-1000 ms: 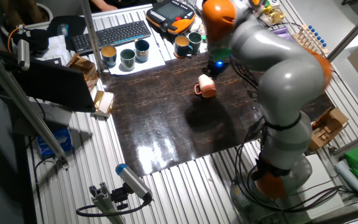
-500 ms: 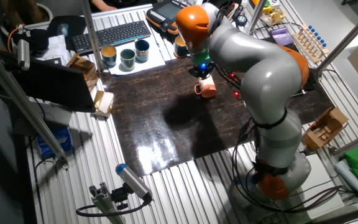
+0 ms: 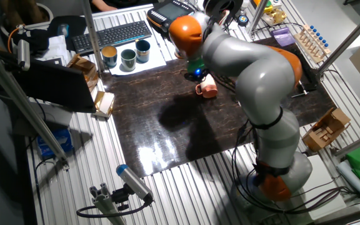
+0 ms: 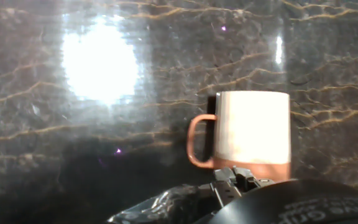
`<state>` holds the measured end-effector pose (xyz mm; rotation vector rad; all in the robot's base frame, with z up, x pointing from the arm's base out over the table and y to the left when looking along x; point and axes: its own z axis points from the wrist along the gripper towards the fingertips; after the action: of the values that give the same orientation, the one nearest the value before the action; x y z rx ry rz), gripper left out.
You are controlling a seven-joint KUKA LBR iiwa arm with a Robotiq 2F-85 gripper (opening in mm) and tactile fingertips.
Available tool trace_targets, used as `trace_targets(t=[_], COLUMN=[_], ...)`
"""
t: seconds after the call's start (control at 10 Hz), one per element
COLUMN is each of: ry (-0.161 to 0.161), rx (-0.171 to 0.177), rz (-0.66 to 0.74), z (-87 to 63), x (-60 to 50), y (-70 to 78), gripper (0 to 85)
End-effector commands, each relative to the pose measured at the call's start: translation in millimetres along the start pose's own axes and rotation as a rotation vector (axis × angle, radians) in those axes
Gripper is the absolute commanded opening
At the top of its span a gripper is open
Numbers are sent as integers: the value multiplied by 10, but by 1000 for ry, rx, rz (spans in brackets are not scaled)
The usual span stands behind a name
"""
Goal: Pick up the cup
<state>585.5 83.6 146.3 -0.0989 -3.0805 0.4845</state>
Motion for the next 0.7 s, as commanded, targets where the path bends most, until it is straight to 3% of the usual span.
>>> trace_targets(t=[0.0,0.1,0.2,0.4,0.5,0.6], ry=[2,14,45,121,145,147], rx=[-4,-13,-72,-117,-101,-95], rz=[-4,-20,-20,-52,-52,-42], z=[31,36,36,36,36,36], x=[14,20,20,20,20,20], y=[27,26,26,26,26,26], gripper=[7,7,7,7,7,7])
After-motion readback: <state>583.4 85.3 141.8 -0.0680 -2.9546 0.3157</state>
